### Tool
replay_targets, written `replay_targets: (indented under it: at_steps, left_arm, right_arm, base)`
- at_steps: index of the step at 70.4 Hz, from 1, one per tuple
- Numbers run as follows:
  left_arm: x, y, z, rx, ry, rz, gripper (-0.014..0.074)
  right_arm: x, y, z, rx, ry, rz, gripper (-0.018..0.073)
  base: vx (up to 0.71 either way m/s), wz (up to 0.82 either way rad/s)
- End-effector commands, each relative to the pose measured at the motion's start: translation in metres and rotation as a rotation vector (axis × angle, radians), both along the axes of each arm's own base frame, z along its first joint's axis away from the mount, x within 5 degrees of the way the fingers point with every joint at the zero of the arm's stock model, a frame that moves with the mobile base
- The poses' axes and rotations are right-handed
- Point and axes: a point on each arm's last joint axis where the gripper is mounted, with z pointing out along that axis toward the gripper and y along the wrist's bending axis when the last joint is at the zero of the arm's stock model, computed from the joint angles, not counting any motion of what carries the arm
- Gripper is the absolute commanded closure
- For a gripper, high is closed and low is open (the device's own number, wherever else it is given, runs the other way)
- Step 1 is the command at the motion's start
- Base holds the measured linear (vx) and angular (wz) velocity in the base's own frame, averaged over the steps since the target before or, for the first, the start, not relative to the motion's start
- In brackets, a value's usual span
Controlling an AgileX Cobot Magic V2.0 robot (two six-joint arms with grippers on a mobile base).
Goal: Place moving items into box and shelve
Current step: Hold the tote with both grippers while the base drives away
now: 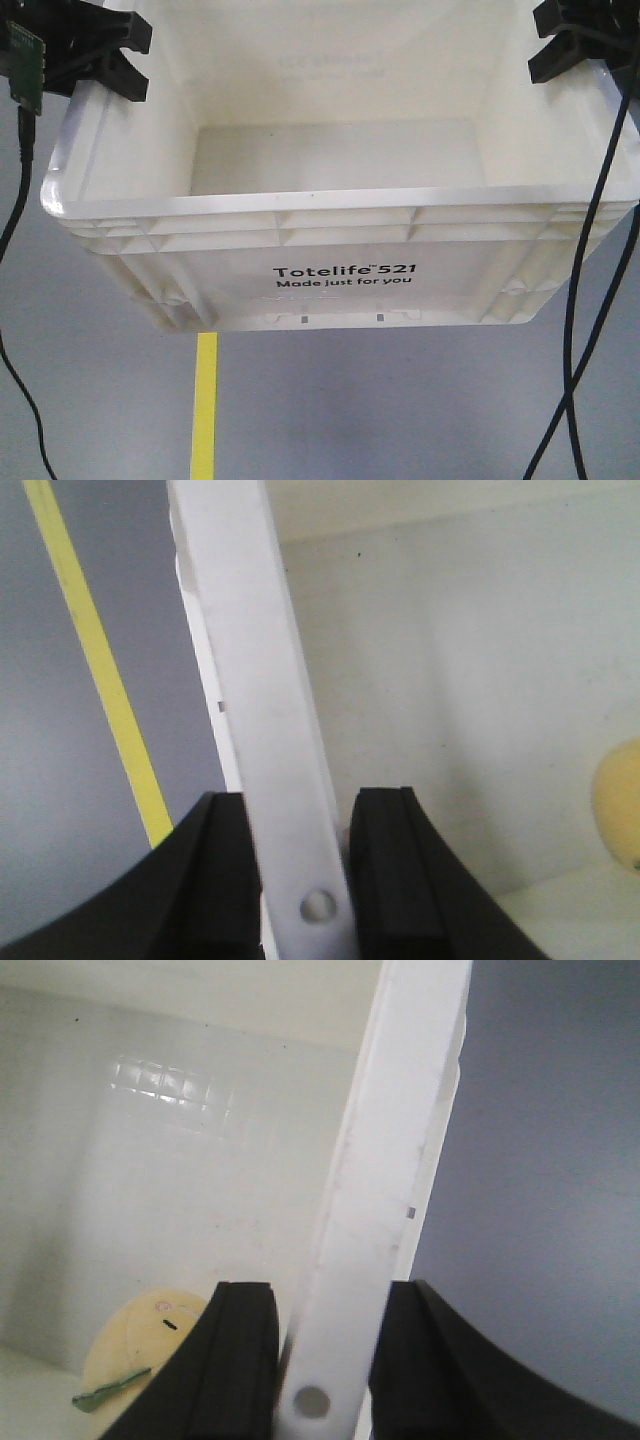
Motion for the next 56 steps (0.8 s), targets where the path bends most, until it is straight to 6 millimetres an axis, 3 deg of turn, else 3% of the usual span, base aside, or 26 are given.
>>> replay_targets:
  at_steps: [1, 56]
  left_arm:
    - [-0.0121, -0.0079, 0.039, -0.149, -0.186, -0.023, 0.0613]
    - [-0.0121, -0.0079, 0.039, -0.149, -0.186, -0.023, 0.0613]
  right_arm:
    - [-0.0187, 0.0102, 0.0306, 0.104, -0.11, 0.067, 0.0571]
    - [-0.0187, 0.0102, 0.0306, 0.104, -0.11, 0.066, 0.0571]
  base:
    - [0.16, 0.5]
    - [0.22, 0.45]
